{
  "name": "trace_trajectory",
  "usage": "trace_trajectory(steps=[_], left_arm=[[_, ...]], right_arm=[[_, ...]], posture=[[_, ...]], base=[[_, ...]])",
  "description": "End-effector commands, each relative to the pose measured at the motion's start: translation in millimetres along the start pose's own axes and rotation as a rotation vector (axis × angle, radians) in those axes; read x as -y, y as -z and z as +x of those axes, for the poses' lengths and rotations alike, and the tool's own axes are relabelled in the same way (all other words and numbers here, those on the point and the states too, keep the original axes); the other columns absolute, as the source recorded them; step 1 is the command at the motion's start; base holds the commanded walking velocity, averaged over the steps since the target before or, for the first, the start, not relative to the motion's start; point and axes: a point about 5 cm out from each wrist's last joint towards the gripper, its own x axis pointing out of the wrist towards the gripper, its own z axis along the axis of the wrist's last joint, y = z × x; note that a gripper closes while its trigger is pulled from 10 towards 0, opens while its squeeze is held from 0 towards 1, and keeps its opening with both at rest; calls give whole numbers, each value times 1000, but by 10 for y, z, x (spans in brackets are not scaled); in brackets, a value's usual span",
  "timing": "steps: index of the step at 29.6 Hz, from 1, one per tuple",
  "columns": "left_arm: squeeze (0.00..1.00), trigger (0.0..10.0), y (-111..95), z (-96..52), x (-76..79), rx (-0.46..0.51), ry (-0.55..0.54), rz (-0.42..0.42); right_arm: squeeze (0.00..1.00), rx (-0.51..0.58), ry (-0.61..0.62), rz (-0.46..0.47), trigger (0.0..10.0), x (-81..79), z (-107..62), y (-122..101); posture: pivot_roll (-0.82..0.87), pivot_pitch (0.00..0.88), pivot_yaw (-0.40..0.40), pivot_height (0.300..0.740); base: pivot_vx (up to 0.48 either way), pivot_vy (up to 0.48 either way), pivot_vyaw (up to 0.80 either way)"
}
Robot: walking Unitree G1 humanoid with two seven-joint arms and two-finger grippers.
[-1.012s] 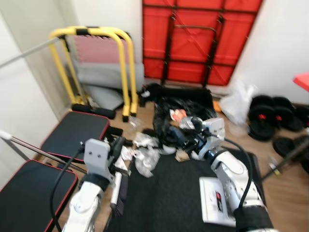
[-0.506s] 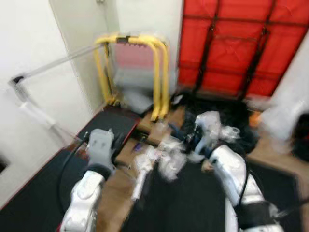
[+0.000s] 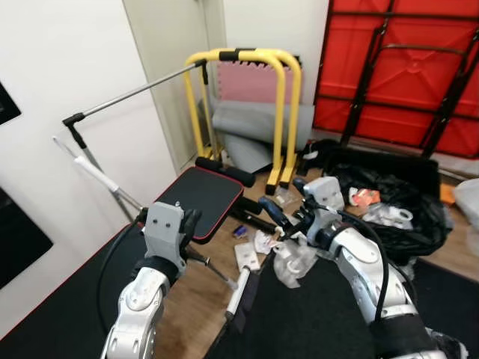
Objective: Sweep floor
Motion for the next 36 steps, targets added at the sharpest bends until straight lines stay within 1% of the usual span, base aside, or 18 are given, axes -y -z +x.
trace_trajectory(steps=[1, 7, 9, 10, 11, 12, 13, 15, 22, 23, 24, 26, 28, 29, 32, 34, 36], left_arm=[[0, 10000, 36, -53, -60, -27, -61, 12], [0, 10000, 29, -84, -60, -29, -66, 15], [0, 10000, 21, -85, -60, -31, -67, 9], [0, 10000, 23, -90, -61, -35, -69, 1], [0, 10000, 23, -90, -61, -35, -69, 1], [0, 10000, 29, -98, -63, -39, -69, -9], [0, 10000, 32, -106, -66, -43, -71, -14], [0, 10000, 51, -137, -88, -57, -86, -19], [0, 10000, 120, -194, -137, -94, -115, -4], [0, 10000, 129, -202, -141, -99, -119, -5], [0, 10000, 153, -224, -154, -118, -130, 0], [0, 10000, 157, -229, -156, -122, -132, 1], [0, 10000, 156, -238, -163, -121, -142, -7], [0, 10000, 155, -242, -167, -120, -148, -11], [0, 10000, 158, -249, -175, -122, -163, -14], [0, 10000, 160, -251, -176, -124, -165, -15], [0, 10000, 161, -251, -177, -124, -166, -15]], right_arm=[[1000, 7, -21, -1, 10000, -46, 31, -32], [1000, -4, -25, -6, 10000, -42, 31, -30], [1000, -21, -23, -23, 10000, -24, 34, -26], [886, -27, -24, -38, 10000, -16, 35, -31], [886, -27, -24, -38, 10000, -16, 35, -31], [396, -28, -31, -47, 10000, -15, 36, -41], [0, -27, -39, -52, 10000, -19, 37, -49], [0, -37, -66, -73, 10000, -39, 37, -51], [0, -82, -83, -103, 10000, -78, 15, 25], [0, -89, -75, -106, 10000, -71, 12, 34], [0, -138, -28, -142, 10000, -1, 4, 92], [0, -151, -16, -152, 10000, 18, 2, 106], [0, -157, 22, -123, 10000, 86, -12, 119], [0, -167, 32, -125, 10000, 107, -16, 124], [0, -160, 27, -118, 10000, 114, -23, 111], [0, -186, -15, -149, 10000, 88, -35, 125], [0, -193, -23, -153, 10000, 79, -40, 133]], posture=[[-117, 0, -15, 740], [-117, 0, -15, 740], [-116, 0, -21, 740], [-117, 0, -21, 740], [-117, 0, -21, 740], [-118, 0, -20, 740], [-118, 0, -19, 740], [-118, 0, -19, 740], [-114, 0, -16, 740], [-114, 0, -16, 740], [-114, 0, -16, 740], [-114, 0, -16, 740], [-113, 0, -23, 740], [-113, 0, -23, 740], [-113, 0, -25, 740], [-113, 0, -25, 740], [-113, 0, -25, 740]], base=[[0, 0, 788], [0, 0, 788], [0, 0, 788], [0, 0, 788], [0, 0, 788], [0, 0, 788], [0, 0, 788], [0, 0, 788], [0, 0, 788], [0, 0, 788], [0, 0, 800], [0, 0, 800], [0, 0, 0], [0, 0, 0], [259, 0, 0], [296, 0, 603], [311, 0, 800]])
